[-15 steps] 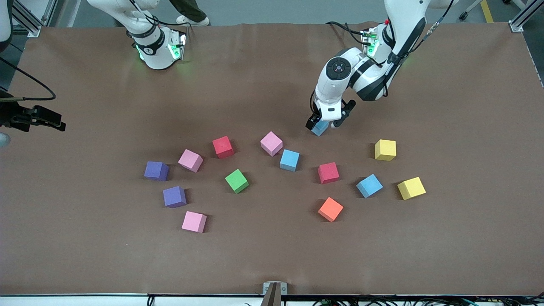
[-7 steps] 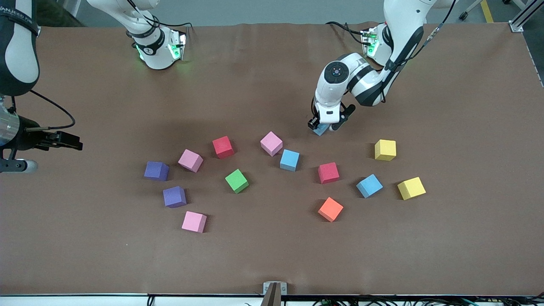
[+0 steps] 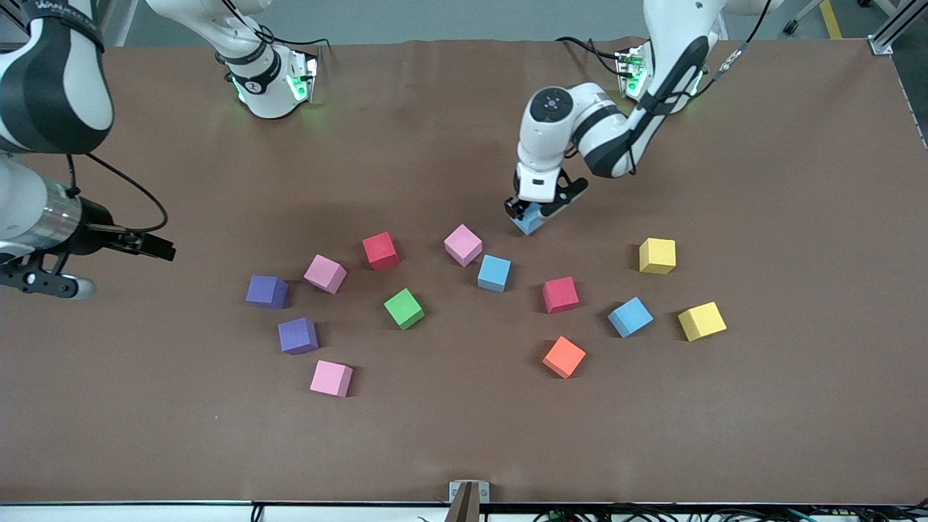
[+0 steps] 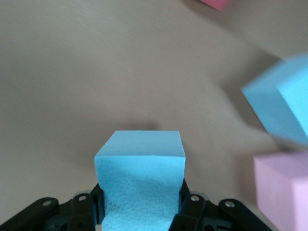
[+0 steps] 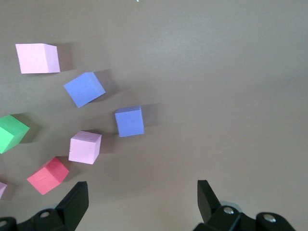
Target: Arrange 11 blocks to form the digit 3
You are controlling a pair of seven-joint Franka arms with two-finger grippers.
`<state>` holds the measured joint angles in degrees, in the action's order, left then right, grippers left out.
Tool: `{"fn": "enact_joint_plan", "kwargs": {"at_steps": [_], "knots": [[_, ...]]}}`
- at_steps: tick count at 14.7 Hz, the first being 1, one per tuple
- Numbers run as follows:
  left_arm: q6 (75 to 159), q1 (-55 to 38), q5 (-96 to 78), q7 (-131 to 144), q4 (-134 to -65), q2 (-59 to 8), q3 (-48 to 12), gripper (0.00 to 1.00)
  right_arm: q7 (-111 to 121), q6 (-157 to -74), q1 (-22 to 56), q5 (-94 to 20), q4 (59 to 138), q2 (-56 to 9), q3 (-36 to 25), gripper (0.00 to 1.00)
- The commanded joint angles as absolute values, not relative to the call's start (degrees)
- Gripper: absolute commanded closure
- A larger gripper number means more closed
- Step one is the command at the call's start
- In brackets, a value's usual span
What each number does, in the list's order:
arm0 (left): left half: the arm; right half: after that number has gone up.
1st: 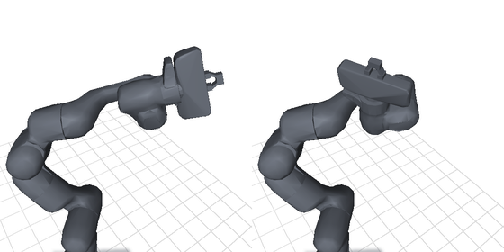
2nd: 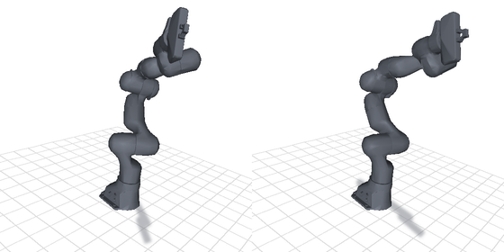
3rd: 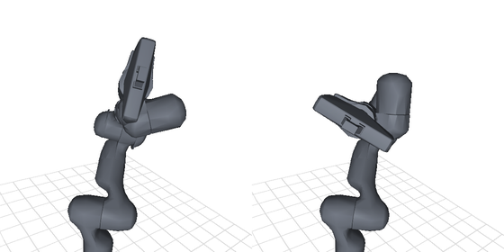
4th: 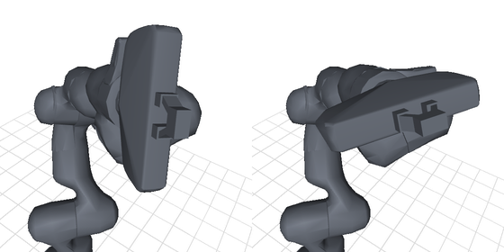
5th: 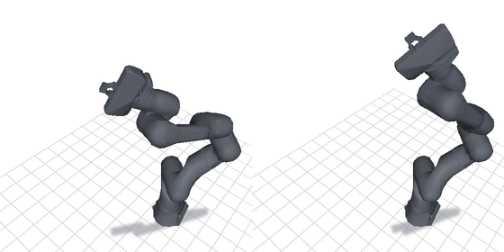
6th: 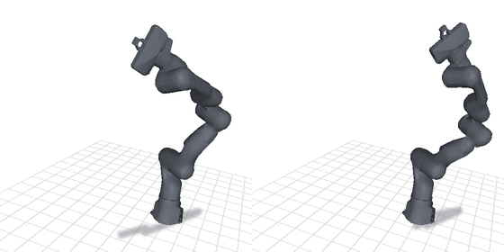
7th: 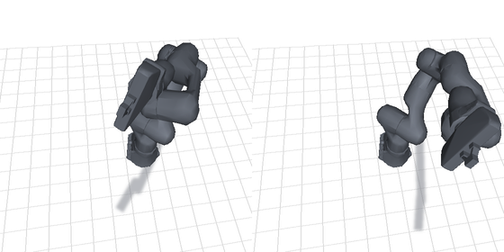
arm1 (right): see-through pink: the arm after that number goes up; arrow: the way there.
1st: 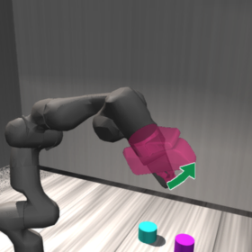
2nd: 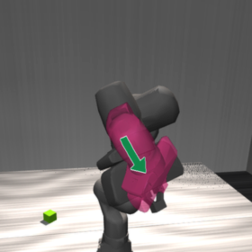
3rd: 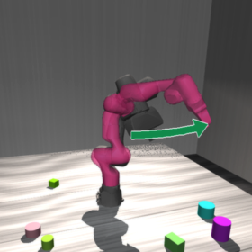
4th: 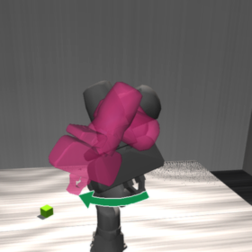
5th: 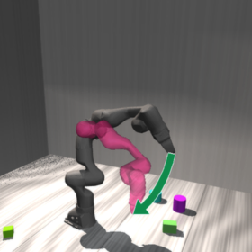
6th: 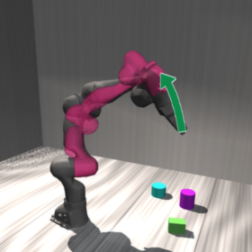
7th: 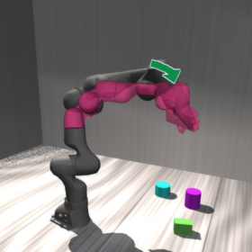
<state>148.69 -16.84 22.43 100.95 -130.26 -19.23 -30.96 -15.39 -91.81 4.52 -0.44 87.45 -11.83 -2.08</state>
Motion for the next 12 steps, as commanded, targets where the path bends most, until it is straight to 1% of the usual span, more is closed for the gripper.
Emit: {"fn": "enact_joint_plan", "kwargs": {"at_steps": [1, 6, 8, 12], "knots": [[144.68, -22.66, 23.9, 100.11, -125.96, -20.9, -30.94, 0.61, -19.32, -91.76, 6.58, -0.97, 87.98, -10.72, -2.2, 0.0], [143.88, -28.03, 24.6, 91.78, -119.46, -27.41, -30.85, 0.61, -35.74, -95.27, 14.75, -0.97, 90.43, -10.81, -2.2, 0.0], [143.79, -28.74, 24.87, 87.39, -117.78, -28.82, -30.85, 0.61, -39.79, -95.62, 17.48, -0.97, 90.88, -11.07, -2.2, 0.0], [143.27, -29.79, 24.87, 79.46, -115.5, -30.93, -30.85, 0.61, -46.92, -99.66, 22.05, -1.14, 92.2, -11.51, -2.2, 0.0]]}}
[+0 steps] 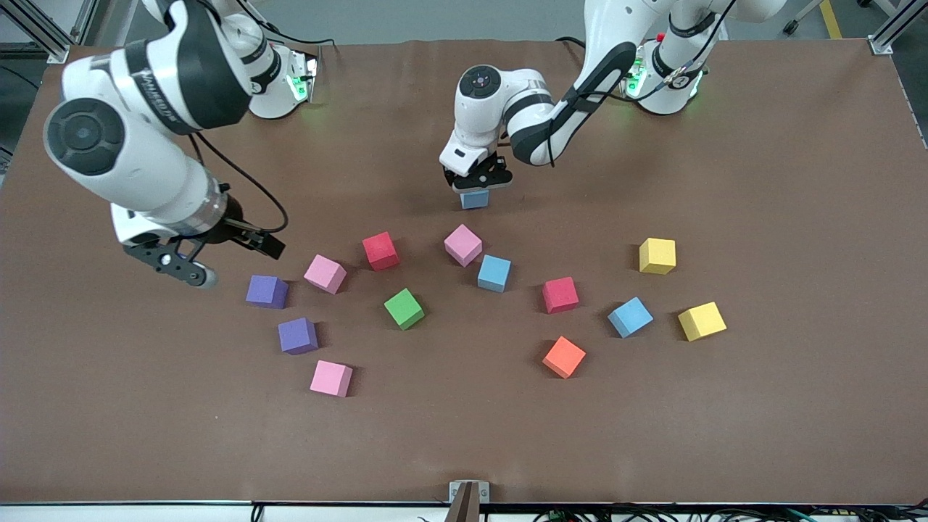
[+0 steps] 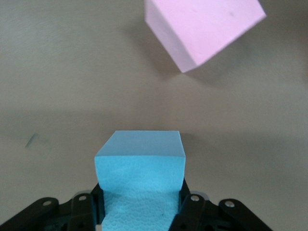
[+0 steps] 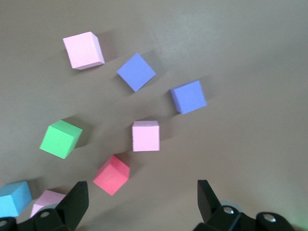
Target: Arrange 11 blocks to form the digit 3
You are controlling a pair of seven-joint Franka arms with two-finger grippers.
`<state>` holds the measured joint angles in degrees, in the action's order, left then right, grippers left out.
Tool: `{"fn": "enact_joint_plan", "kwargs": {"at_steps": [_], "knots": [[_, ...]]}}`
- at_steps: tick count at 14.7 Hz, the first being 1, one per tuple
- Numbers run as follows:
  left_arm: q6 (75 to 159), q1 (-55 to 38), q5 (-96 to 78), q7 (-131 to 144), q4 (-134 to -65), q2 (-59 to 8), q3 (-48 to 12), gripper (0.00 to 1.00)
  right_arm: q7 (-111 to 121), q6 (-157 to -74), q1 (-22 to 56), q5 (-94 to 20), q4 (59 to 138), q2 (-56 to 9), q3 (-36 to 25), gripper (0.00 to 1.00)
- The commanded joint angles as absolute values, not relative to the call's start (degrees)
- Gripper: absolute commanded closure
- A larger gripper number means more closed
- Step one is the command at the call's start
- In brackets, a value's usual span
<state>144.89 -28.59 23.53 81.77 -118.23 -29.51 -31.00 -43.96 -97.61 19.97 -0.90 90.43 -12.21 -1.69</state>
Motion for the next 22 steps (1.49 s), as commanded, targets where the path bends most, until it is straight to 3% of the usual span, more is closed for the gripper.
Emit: {"fn": "enact_joint_plan", "kwargs": {"at_steps": [1, 4, 17, 18, 19, 20, 21, 22], "knots": [[141.96, -29.88, 24.87, 79.45, -114.01, -32.16, -30.85, 0.61, -50.24, -100.19, 23.37, -1.06, 92.11, -11.51, -2.2, 0.0], [136.42, -31.9, 24.87, 79.28, -109.26, -35.15, -30.76, 0.6, -58.69, -100.9, 26.45, -1.05, 92.11, -12.04, -2.2, 0.0], [135.88, -32.61, 24.79, 74.01, -108.9, -35.94, -30.85, 0.58, -71.19, -101.42, 31.55, -5.98, 92.11, -15.11, -2.2, 0.0], [135.88, -32.61, 24.79, 73.92, -108.9, -35.95, -30.85, 0.55, -71.45, -102.3, 32.16, -5.98, 92.2, -15.81, -2.2, 0.0], [135.88, -32.61, 24.7, 74.0, -108.81, -35.95, -30.85, 0.39, -72.41, -102.74, 32.78, -5.98, 92.2, -16.78, -2.2, 0.0], [135.88, -32.61, 24.26, 74.0, -108.55, -35.95, -30.85, 0.13, -73.29, -103.27, 32.87, -5.98, 92.2, -17.48, -2.2, 0.0], [135.79, -32.52, 24.08, 74.09, -108.54, -35.77, -30.85, 0.0, -73.56, -104.4, 33.22, -5.98, 92.2, -17.93, -2.2, 0.0], [135.44, -32.26, 24.08, 74.09, -108.54, -35.51, -30.85, 0.0, -73.65, -105.72, 33.57, -5.98, 92.11, -18.36, -2.2, 0.0]]}}
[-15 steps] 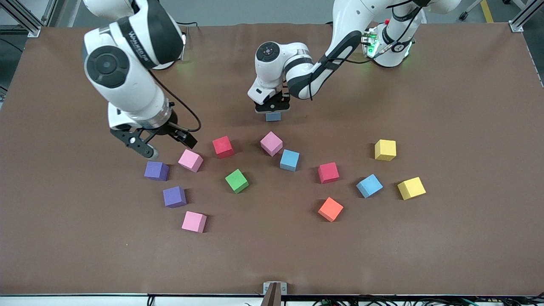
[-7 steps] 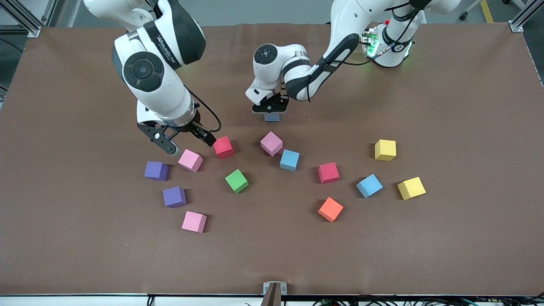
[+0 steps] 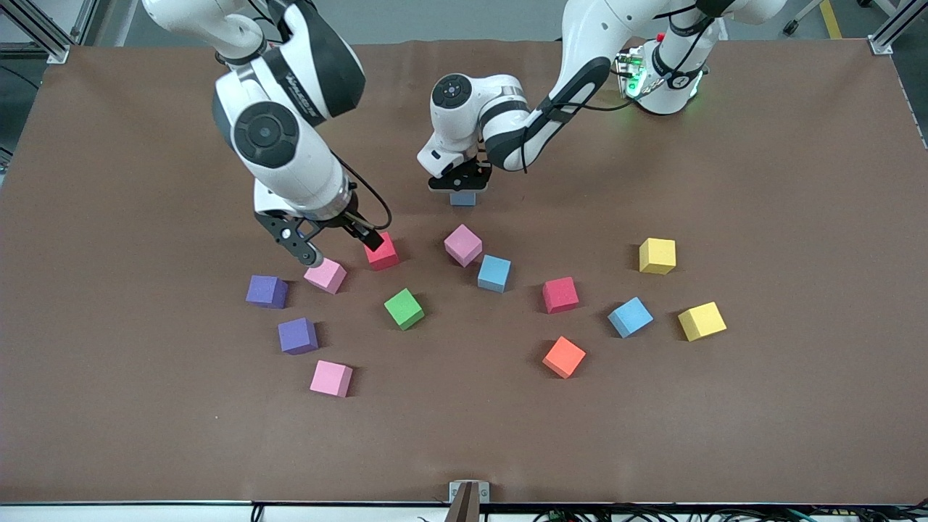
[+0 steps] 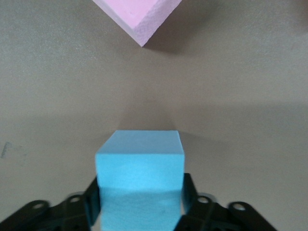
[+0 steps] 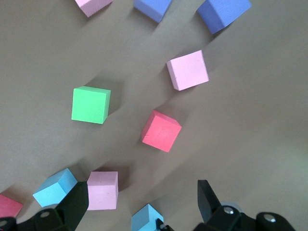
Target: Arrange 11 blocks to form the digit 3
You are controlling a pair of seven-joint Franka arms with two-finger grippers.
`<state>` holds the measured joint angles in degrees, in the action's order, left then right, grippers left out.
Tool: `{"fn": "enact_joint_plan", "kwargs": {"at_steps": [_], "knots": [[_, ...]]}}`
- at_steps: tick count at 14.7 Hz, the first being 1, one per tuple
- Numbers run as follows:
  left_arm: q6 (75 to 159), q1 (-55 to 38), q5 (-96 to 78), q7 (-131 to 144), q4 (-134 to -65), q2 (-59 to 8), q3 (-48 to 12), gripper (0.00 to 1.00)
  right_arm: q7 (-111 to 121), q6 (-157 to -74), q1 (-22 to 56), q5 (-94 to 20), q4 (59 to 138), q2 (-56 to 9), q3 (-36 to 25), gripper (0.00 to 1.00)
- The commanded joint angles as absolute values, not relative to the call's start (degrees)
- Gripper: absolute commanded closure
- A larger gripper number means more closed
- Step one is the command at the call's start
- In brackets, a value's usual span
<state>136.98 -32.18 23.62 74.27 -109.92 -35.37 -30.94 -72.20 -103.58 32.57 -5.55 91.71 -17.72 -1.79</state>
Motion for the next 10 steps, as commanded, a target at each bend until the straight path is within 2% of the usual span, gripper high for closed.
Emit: {"fn": "enact_joint_plan", "kwargs": {"at_steps": [1, 6, 10], "knots": [[134.92, -31.91, 24.0, 74.09, -108.46, -35.25, -30.85, 0.0, -74.0, -107.04, 33.66, -5.98, 92.2, -18.8, -2.2, 0.0], [129.91, -29.98, 19.52, 74.18, -105.74, -32.26, -30.76, 0.0, -76.11, -111.61, 33.75, -5.89, 92.11, -21.61, -2.2, 0.0], [127.71, -27.6, 19.34, 75.14, -100.65, -32.87, -30.5, 0.0, -77.43, -114.43, 34.8, -5.89, 92.11, -23.64, -2.28, 0.0]]}}
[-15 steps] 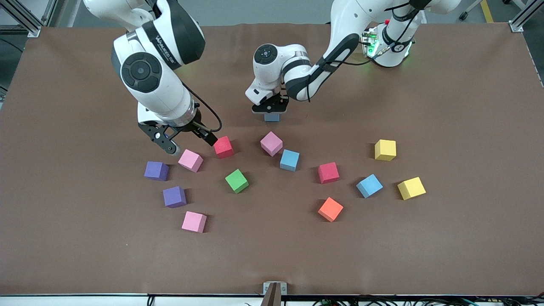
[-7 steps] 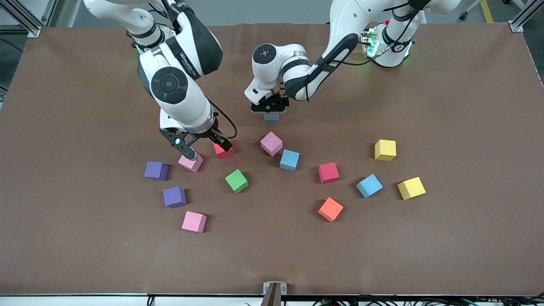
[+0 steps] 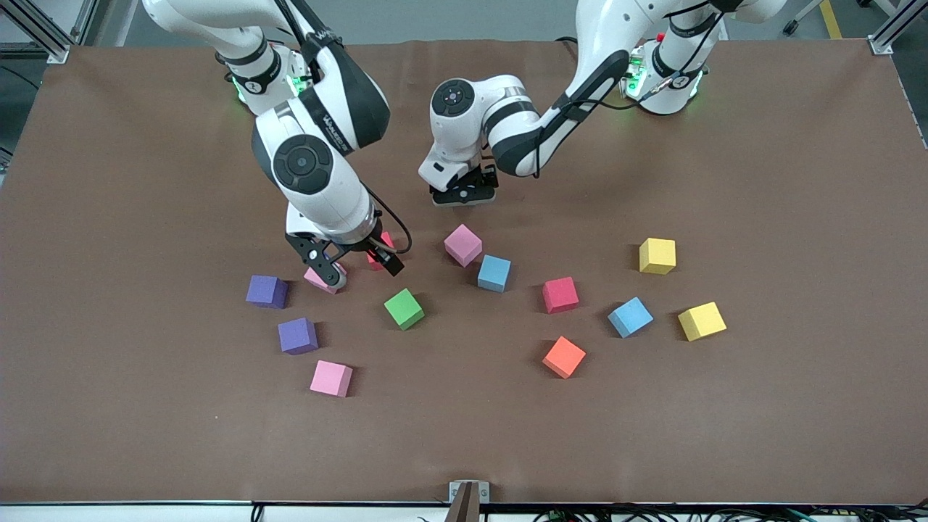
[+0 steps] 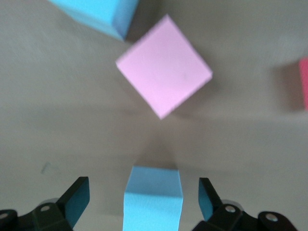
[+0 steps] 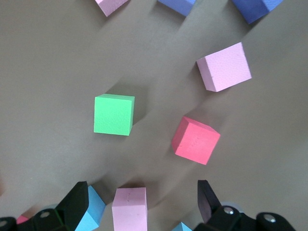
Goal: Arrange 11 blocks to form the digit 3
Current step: 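Grasp the pink cube with the left gripper while the right gripper hovers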
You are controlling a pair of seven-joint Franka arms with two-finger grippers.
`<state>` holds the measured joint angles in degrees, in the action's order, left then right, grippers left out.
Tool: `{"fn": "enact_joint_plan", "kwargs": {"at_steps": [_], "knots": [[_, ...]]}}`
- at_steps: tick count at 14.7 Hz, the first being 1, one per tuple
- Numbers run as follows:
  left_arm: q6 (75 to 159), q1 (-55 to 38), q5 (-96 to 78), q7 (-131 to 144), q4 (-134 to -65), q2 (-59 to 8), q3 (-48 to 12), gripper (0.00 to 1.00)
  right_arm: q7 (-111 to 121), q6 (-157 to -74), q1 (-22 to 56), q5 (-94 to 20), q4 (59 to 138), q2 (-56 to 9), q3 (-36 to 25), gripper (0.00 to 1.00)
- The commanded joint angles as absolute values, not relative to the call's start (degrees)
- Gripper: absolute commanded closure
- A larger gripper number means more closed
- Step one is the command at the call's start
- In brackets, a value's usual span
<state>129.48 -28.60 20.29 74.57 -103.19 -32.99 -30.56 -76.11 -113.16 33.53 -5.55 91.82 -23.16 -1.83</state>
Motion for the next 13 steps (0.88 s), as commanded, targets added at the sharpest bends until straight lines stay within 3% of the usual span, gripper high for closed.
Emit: {"fn": "enact_joint_plan", "kwargs": {"at_steps": [1, 5, 13], "knots": [[127.79, -27.08, 18.99, 77.67, -99.42, -33.31, -30.41, 0.0, -77.61, -115.13, 35.59, -5.89, 92.11, -24.34, -2.29, 0.0], [127.71, -27.24, 18.9, 94.01, -91.95, -38.57, -28.48, 0.0, -83.13, -120.05, 37.96, -5.63, 92.11, -27.24, -2.29, 0.0], [127.79, -29.96, 18.99, 105.29, -85.17, -45.35, -23.92, 0.0, -85.26, -121.11, 38.85, -5.19, 92.11, -28.65, -2.37, 0.0]]}}
